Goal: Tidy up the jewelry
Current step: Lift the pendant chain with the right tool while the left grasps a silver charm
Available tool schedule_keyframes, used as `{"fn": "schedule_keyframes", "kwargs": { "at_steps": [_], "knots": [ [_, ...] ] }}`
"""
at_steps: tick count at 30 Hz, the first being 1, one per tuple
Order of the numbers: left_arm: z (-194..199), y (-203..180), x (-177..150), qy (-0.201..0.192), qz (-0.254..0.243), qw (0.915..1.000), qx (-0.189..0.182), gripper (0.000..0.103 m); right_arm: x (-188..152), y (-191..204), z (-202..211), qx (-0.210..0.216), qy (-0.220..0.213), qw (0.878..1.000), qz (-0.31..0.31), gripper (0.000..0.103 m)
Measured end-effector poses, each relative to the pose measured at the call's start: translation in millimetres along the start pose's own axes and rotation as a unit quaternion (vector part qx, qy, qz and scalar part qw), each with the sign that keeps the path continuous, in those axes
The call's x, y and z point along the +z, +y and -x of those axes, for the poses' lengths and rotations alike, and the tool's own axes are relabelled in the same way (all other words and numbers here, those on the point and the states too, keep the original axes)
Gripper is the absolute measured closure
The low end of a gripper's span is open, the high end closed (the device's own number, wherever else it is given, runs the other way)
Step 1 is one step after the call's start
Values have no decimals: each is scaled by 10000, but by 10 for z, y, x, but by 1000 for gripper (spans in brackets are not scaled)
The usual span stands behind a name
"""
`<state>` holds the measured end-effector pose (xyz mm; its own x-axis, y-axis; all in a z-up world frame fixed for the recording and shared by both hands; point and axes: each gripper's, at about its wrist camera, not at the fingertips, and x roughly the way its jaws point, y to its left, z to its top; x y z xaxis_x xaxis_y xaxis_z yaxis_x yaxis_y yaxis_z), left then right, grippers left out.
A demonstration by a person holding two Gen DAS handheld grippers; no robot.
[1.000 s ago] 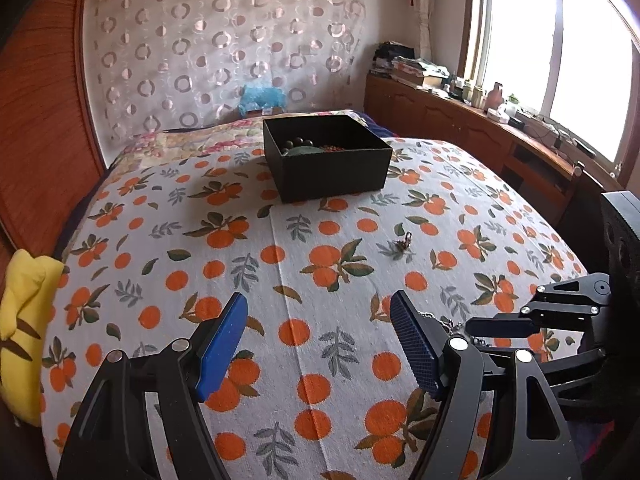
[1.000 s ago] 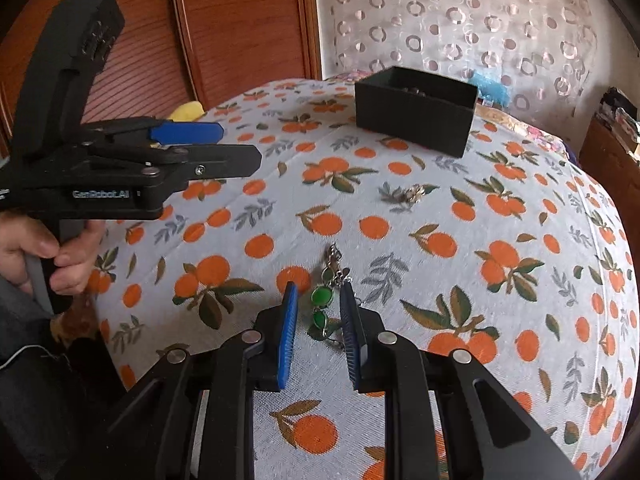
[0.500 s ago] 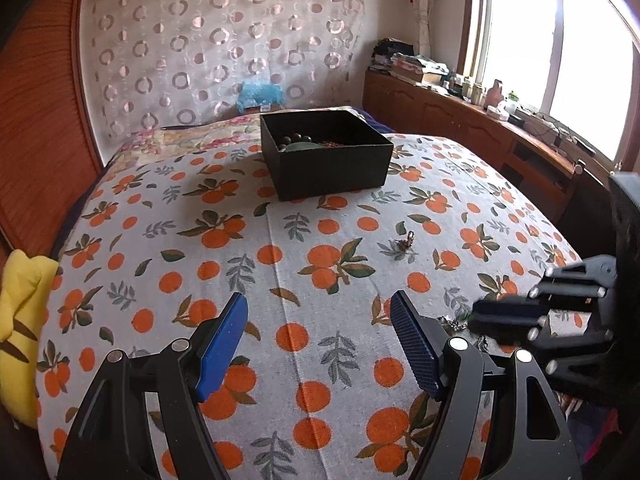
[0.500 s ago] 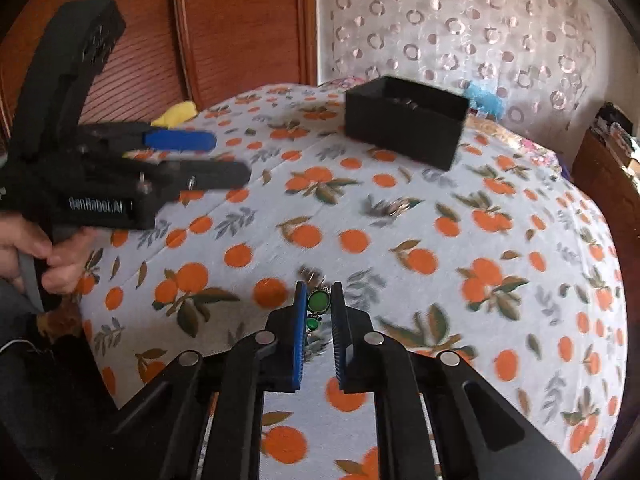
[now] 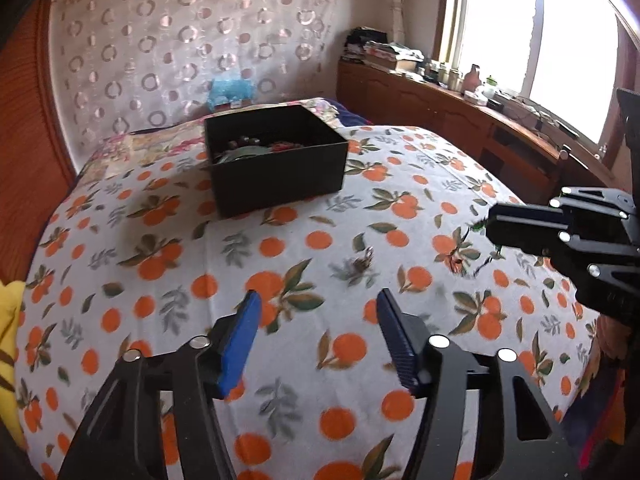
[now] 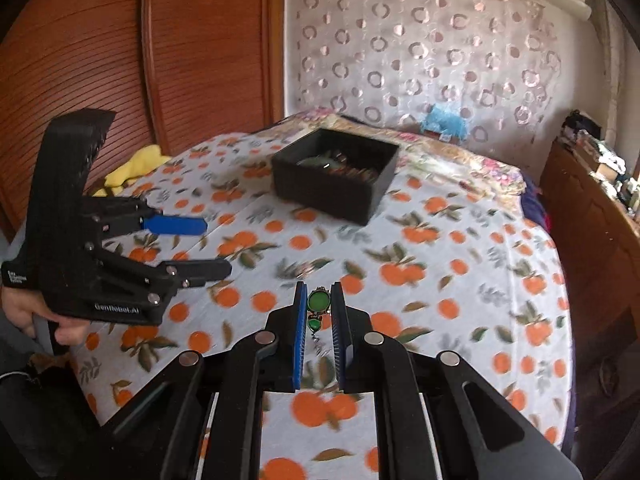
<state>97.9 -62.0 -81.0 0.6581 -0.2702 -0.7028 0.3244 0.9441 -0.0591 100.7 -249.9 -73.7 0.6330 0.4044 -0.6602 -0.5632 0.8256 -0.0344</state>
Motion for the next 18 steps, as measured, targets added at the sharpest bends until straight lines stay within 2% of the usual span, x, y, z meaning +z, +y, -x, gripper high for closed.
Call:
{"fn": "schedule_keyframes", "kwargs": {
  "at_steps": [4,9,14,18],
  "knots": [
    [-101,-69,115,81,-54,9998,-193,63,47,-88,21,-222,-34,9997,57,90],
    [-238,-139,192,213,-81,9989,-409,64,60,-157,23,-297,-57,9995,42,90],
    [-443,-253,241,406,-242,9980,-423,66,73,-205,14,-300,-82,9995,-20,90],
    [-624,-325,280,608,-388,9968,-335,80,83,-226,19,-302,-81,9995,-37,90]
  ]
}}
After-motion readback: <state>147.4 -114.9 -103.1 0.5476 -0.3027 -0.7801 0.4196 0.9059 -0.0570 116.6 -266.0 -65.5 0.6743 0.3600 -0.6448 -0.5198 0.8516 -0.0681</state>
